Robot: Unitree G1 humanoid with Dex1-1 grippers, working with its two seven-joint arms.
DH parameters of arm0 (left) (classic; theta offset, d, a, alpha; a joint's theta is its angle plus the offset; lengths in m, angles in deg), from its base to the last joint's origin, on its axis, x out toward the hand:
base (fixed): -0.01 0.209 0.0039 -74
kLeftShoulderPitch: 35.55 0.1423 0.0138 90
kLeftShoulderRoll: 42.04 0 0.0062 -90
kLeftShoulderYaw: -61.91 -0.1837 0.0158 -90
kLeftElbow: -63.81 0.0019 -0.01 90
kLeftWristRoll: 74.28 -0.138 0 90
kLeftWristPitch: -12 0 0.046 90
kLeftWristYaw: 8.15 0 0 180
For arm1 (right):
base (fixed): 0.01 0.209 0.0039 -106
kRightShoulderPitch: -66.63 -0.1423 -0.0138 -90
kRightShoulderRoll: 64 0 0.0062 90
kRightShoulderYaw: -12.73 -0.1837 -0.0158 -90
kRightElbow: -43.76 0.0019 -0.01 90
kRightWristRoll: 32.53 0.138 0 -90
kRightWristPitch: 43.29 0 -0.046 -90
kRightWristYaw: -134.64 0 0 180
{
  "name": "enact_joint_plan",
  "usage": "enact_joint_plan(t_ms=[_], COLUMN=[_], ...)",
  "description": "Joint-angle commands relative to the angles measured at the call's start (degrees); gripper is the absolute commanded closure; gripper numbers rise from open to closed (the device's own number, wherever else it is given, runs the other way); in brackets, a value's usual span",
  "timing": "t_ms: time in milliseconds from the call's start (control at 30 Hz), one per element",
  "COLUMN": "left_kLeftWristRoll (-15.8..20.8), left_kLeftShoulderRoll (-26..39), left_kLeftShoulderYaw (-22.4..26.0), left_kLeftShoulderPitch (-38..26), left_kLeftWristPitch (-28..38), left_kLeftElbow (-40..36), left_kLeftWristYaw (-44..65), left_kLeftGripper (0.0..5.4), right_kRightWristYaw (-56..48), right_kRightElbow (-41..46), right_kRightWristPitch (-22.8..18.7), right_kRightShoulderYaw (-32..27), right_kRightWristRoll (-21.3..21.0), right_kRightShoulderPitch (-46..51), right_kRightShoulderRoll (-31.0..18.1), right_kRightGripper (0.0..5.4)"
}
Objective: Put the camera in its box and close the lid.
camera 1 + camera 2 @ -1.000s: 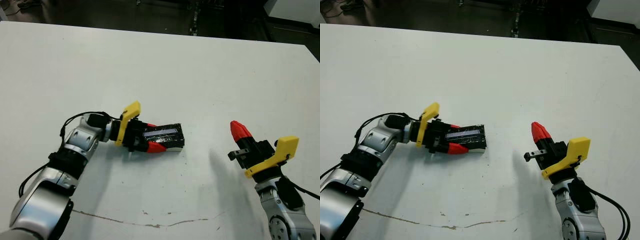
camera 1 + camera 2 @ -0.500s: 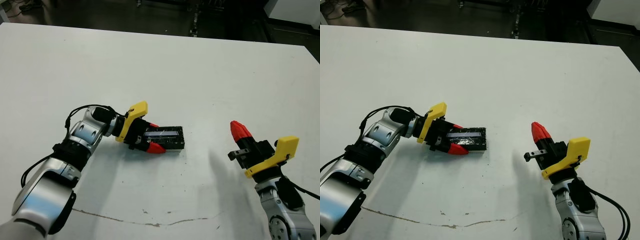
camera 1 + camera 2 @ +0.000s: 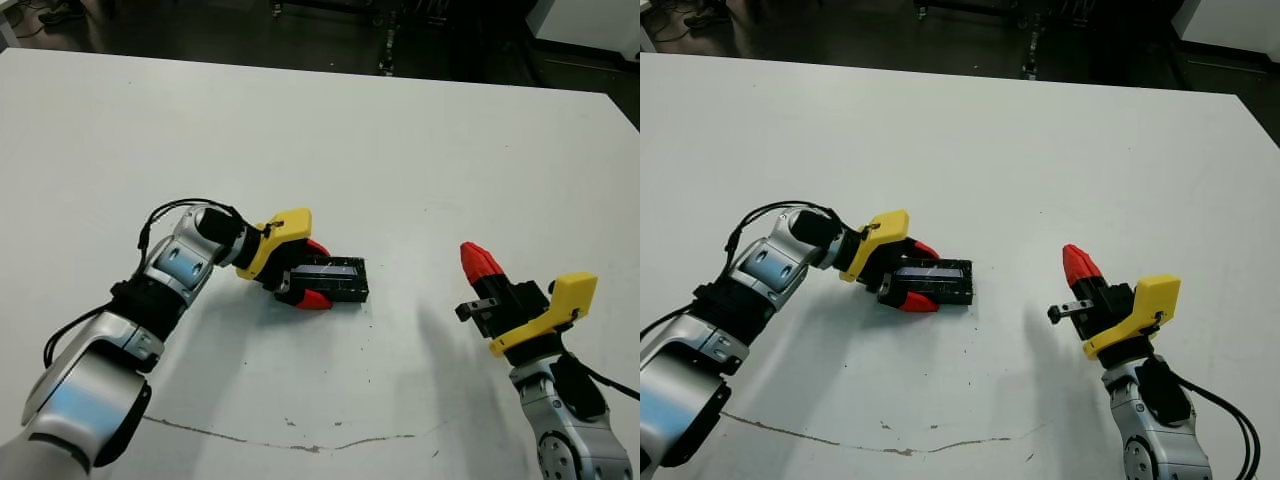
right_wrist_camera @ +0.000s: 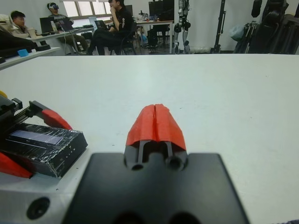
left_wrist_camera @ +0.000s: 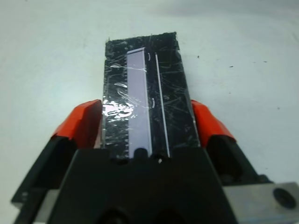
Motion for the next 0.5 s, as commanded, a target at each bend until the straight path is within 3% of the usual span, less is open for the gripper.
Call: enact_joint_plan(t_ms=[33, 133, 500], left_kLeftWristRoll=[-3.9, -3.2, -2.9], left_kLeftShoulderRoll=[-1.4, -1.1, 3.5], left_kLeftShoulderYaw=[-3.6, -3.2, -1.6], left_kLeftShoulderPitch=[3.0, 3.4, 6.1], left_kLeftWristPitch=[-1.6, -1.2, 4.0], left_kLeftElbow=[1.3, 1.6, 0.3], left_kLeftWristYaw=[-2.3, -1.9, -2.1], left_kLeftGripper=[0.33, 0.00, 0.00], right_kRightWristYaw=[0.1, 0.1, 0.1], right_kRightElbow=[0.0, -0.1, 0.0], right_kRightWristPitch=[-0.2, -0.3, -0.5], right_kRightShoulderYaw=[-0.2, -0.2, -0.1], right_kRightWristRoll=[0.1, 0.0, 0.2], right_kRightShoulderPitch=[0.4, 0.4, 0.4], right_kRightShoulderRoll=[-0.6, -0.7, -0.5], right_kRightGripper=[5.40, 5.40, 5.40])
